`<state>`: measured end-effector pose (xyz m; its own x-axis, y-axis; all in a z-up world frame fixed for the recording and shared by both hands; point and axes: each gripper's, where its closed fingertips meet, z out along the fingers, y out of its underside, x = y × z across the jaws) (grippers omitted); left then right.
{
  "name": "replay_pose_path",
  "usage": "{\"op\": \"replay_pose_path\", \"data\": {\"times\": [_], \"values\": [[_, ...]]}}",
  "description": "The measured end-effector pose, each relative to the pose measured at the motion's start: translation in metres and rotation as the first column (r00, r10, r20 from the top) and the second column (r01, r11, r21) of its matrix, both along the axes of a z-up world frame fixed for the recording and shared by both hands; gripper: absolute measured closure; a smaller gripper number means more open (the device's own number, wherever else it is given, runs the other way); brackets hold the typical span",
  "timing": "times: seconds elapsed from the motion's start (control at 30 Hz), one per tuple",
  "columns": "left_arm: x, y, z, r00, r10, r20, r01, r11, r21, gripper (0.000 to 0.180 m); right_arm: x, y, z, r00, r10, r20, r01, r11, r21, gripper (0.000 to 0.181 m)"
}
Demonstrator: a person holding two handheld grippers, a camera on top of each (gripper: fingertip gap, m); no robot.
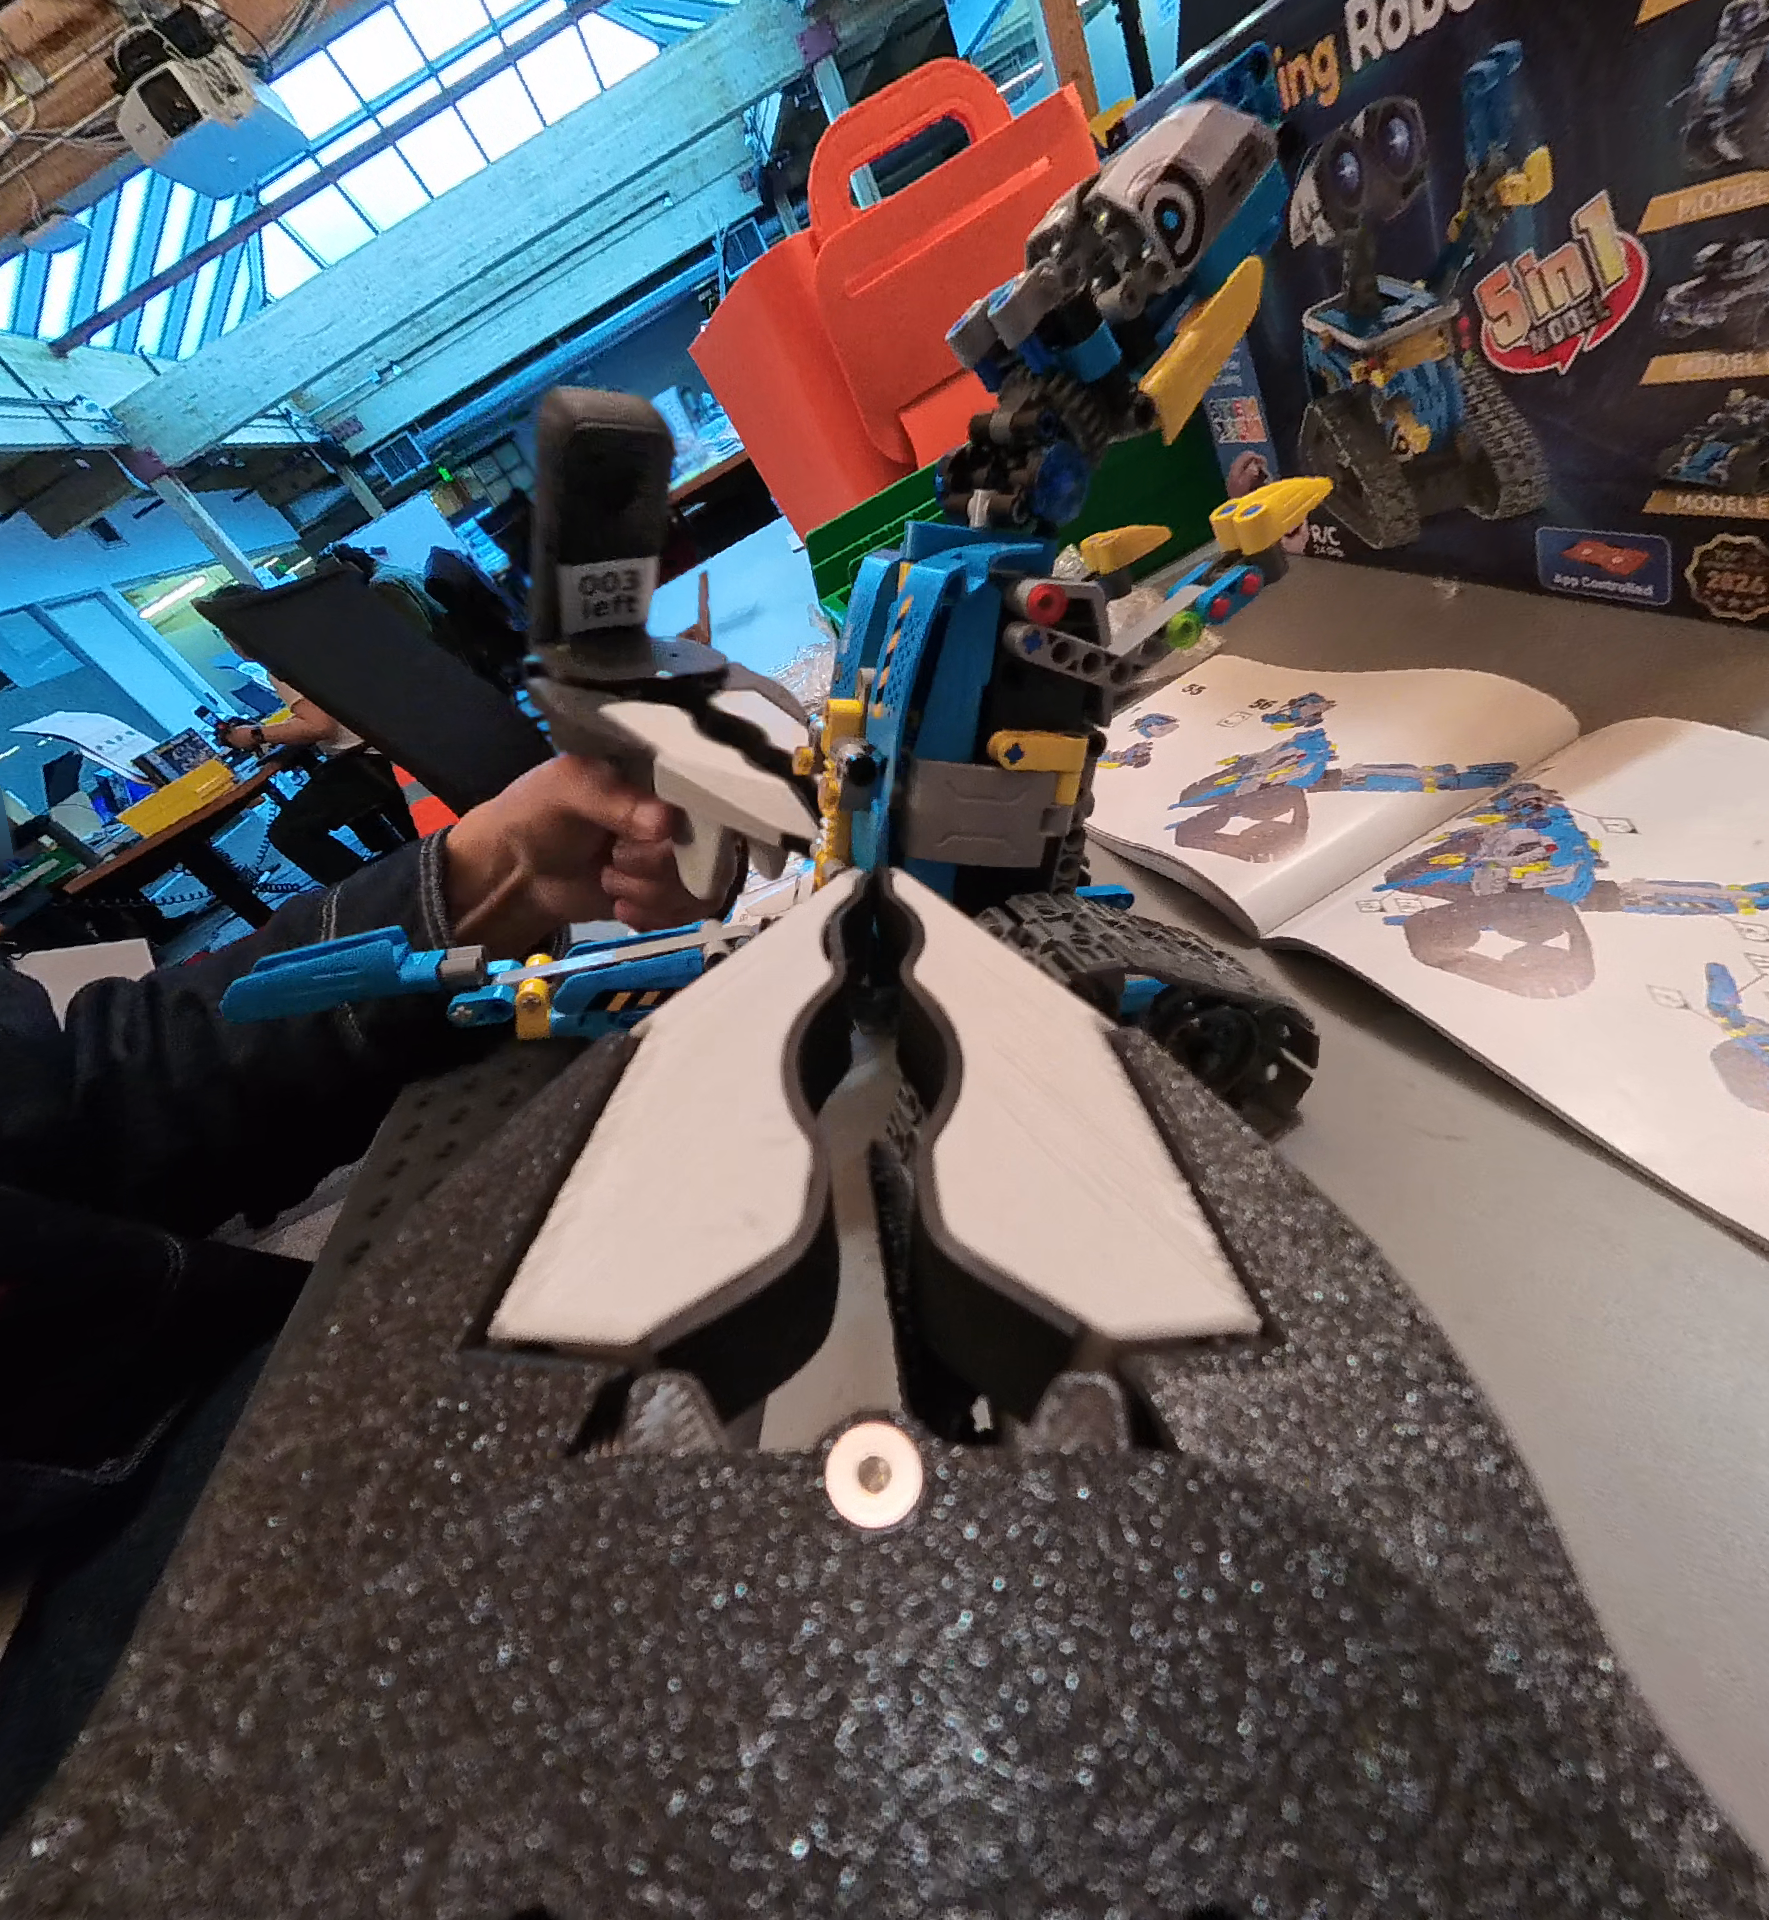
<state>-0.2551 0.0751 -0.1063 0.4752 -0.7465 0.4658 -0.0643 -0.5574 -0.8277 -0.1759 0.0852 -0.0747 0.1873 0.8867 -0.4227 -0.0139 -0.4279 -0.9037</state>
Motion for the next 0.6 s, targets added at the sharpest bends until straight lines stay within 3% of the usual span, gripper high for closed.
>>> {"op": "replay_pose_path", "data": {"times": [0.1,0.23,0.43,0.6], "values": [[-0.001,-0.001,0.002,0.994,-0.004,0.108,0.016,0.993,-0.115,0.178,-0.003,-0.003,-0.003,1.000,0.014,0.012,-0.014,1.000,-0.001,0.181],[-0.003,-0.002,0.008,0.981,-0.011,0.193,0.045,0.984,-0.170,0.179,-0.005,-0.005,-0.004,0.999,0.023,0.023,-0.023,1.000,0.004,0.181],[-0.010,-0.003,0.005,1.000,-0.022,-0.013,0.023,0.999,0.025,0.179,-0.004,-0.004,-0.003,1.000,0.017,0.024,-0.017,1.000,0.008,0.181],[-0.009,-0.011,0.001,1.000,-0.020,0.004,0.020,0.999,-0.048,0.179,-0.011,-0.019,-0.001,0.995,0.097,0.022,-0.097,0.995,0.030,0.181]]}}
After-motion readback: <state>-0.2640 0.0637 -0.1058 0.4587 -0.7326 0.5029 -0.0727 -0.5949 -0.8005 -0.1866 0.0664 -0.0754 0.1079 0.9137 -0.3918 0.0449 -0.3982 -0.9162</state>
